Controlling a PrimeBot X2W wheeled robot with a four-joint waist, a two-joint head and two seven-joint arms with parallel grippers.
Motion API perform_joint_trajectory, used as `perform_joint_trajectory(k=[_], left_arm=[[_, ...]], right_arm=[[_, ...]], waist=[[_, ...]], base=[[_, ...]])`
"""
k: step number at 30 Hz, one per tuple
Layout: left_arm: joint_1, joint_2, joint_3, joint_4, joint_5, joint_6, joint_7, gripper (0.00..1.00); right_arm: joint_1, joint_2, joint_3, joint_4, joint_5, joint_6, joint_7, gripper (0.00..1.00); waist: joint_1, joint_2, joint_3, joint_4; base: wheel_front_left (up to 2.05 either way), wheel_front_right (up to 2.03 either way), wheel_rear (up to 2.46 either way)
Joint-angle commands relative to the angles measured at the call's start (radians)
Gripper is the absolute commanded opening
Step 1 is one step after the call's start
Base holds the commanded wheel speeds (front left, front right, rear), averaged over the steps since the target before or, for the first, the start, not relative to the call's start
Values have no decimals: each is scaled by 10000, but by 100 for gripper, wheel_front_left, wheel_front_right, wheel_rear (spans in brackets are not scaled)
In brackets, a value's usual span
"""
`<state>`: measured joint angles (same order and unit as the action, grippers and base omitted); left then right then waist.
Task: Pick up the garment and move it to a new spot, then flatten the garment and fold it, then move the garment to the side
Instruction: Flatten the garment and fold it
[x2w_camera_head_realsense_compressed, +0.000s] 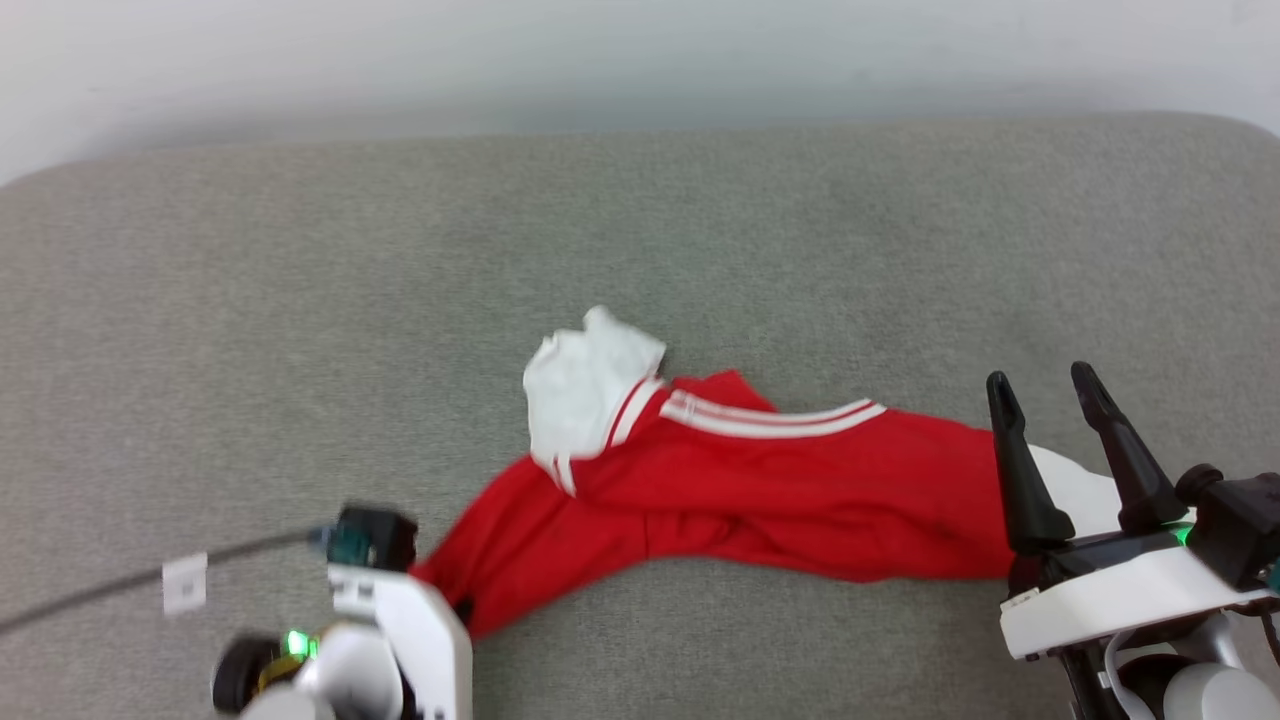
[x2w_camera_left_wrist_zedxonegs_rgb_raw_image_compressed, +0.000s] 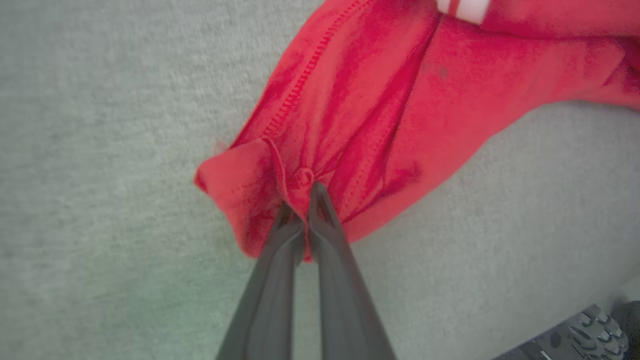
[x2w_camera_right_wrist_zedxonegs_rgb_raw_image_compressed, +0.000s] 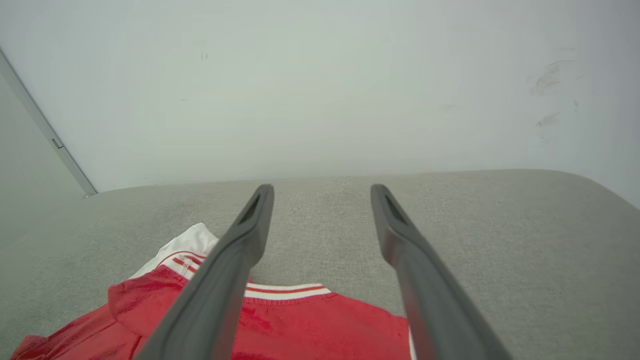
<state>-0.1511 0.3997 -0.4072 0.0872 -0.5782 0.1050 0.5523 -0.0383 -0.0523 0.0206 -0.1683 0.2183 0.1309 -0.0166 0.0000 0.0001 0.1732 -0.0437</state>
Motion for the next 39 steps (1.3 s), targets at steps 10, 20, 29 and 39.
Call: perform_joint_trajectory(k=[10,20,29,39], left_arm=[[2323,-587,-97,-207,-676,644,-240,100],[857,-767,477,-1088,532,894,-2830,100],[-1554,-420,380,-782,957,183,-2790,100],[-3316,524,-307,632,116,-1007,1110,100]], right_arm=[[374,29,105,-130,-244,-1,306,100],[525,29,5,-151,-360,-1,523,100],[145,0,-213,-423,-488,-3,636,100],[-265,19,-337,-294,-355,-3,350,100]], waist=[[0,-1,-545,418],[0,-1,-883,256],[0,-1,-117,-234],[0,-1,1240,-919]], base=[[0,0,0],[0,0,0],[0,0,0],[0,0,0]])
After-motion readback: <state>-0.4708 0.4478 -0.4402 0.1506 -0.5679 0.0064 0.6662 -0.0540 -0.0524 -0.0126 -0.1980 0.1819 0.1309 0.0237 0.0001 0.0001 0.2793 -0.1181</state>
